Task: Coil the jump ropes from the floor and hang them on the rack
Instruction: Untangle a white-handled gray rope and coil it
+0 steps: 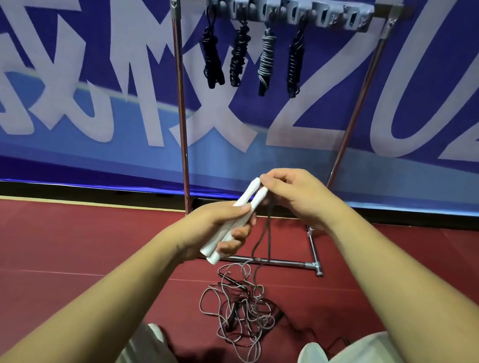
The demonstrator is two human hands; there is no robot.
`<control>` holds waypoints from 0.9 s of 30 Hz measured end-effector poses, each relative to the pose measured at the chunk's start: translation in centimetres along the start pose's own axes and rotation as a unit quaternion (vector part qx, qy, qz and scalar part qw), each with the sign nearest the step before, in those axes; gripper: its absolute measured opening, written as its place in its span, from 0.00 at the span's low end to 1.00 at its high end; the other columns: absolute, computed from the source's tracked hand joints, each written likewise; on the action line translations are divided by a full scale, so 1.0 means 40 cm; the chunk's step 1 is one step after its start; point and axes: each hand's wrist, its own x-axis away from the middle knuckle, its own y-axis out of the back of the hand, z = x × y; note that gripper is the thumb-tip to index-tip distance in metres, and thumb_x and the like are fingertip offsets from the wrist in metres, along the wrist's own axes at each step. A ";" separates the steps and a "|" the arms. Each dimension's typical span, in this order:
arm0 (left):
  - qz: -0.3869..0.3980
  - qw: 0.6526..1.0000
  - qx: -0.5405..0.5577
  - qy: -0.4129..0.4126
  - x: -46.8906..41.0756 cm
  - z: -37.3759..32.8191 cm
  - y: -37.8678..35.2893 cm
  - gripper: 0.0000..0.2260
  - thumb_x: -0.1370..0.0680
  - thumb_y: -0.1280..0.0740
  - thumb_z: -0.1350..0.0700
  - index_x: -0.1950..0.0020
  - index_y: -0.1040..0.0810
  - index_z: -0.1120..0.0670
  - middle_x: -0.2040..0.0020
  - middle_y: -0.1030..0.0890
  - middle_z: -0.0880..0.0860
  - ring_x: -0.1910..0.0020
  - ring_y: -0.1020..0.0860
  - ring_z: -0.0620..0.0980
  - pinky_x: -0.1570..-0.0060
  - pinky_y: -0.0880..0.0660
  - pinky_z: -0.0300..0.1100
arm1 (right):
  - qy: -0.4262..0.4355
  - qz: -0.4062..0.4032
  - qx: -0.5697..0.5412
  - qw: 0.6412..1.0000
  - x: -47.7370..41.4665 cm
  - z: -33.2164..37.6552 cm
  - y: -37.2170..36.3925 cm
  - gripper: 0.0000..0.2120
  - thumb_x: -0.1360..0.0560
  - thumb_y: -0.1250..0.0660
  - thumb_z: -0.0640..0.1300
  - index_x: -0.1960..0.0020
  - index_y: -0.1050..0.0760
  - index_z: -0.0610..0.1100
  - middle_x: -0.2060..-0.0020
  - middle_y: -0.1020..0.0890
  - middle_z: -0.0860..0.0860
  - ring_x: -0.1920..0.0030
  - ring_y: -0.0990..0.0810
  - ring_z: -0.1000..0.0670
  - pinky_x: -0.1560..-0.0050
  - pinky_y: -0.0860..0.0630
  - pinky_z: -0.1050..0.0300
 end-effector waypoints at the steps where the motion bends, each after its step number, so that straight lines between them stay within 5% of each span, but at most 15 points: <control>1: -0.001 1.000 0.002 -0.006 -0.002 0.007 -0.002 0.12 0.21 0.38 0.51 0.49 0.28 0.60 0.67 0.32 0.54 0.77 0.35 0.47 0.76 0.38 0.37 | 0.004 -0.008 0.002 1.000 0.000 0.004 0.002 0.12 0.20 0.35 0.46 0.55 0.18 0.39 0.69 0.23 0.48 0.65 0.25 0.47 0.55 0.30 0.47; 7: -0.029 0.999 0.034 -0.024 -0.014 0.077 -0.017 0.11 0.23 0.34 0.57 0.42 0.24 0.60 0.61 0.26 0.57 0.68 0.26 0.53 0.67 0.27 0.41 | 0.023 -0.070 0.062 0.995 -0.006 0.021 0.019 0.09 0.21 0.33 0.42 0.59 0.19 0.43 0.76 0.31 0.52 0.74 0.35 0.52 0.71 0.37 0.60; 10: -0.030 0.999 0.015 -0.001 -0.011 0.105 -0.018 0.11 0.21 0.35 0.54 0.40 0.26 0.53 0.61 0.26 0.56 0.71 0.27 0.52 0.74 0.33 0.40 | 0.031 -0.079 0.070 0.994 -0.008 0.020 0.025 0.09 0.21 0.33 0.42 0.59 0.18 0.44 0.77 0.31 0.53 0.74 0.37 0.52 0.72 0.38 0.60; 14: -0.042 0.995 0.091 0.000 -0.021 0.111 -0.015 0.14 0.23 0.35 0.55 0.40 0.28 0.59 0.65 0.29 0.55 0.78 0.37 0.46 0.77 0.42 0.36 | 0.031 -0.063 0.126 0.990 -0.003 0.024 0.041 0.08 0.22 0.33 0.43 0.58 0.17 0.45 0.76 0.30 0.51 0.73 0.36 0.52 0.71 0.37 0.59; 19: -0.026 0.994 0.092 0.050 -0.018 0.102 -0.024 0.23 0.22 0.37 0.41 0.44 0.23 0.62 0.68 0.33 0.51 0.77 0.40 0.42 0.76 0.44 0.35 | 0.042 -0.056 0.141 0.988 -0.002 0.034 0.043 0.08 0.22 0.33 0.44 0.56 0.16 0.44 0.75 0.30 0.50 0.73 0.36 0.52 0.70 0.37 0.59; 23: -0.038 0.996 0.079 0.019 -0.023 0.089 -0.037 0.09 0.24 0.31 0.54 0.59 0.26 0.58 0.71 0.36 0.50 0.79 0.40 0.42 0.78 0.42 0.33 | 0.048 -0.082 0.064 0.993 0.001 0.026 0.039 0.09 0.21 0.33 0.43 0.57 0.18 0.43 0.75 0.29 0.51 0.73 0.33 0.52 0.70 0.33 0.60; 27: -0.093 0.981 0.160 -0.066 -0.042 0.075 -0.058 0.10 0.24 0.32 0.59 0.62 0.31 0.55 0.73 0.36 0.49 0.80 0.40 0.41 0.80 0.42 0.32 | 0.049 -0.107 -0.007 0.993 -0.013 -0.005 0.014 0.08 0.20 0.34 0.43 0.49 0.19 0.40 0.70 0.24 0.49 0.69 0.26 0.51 0.62 0.26 0.59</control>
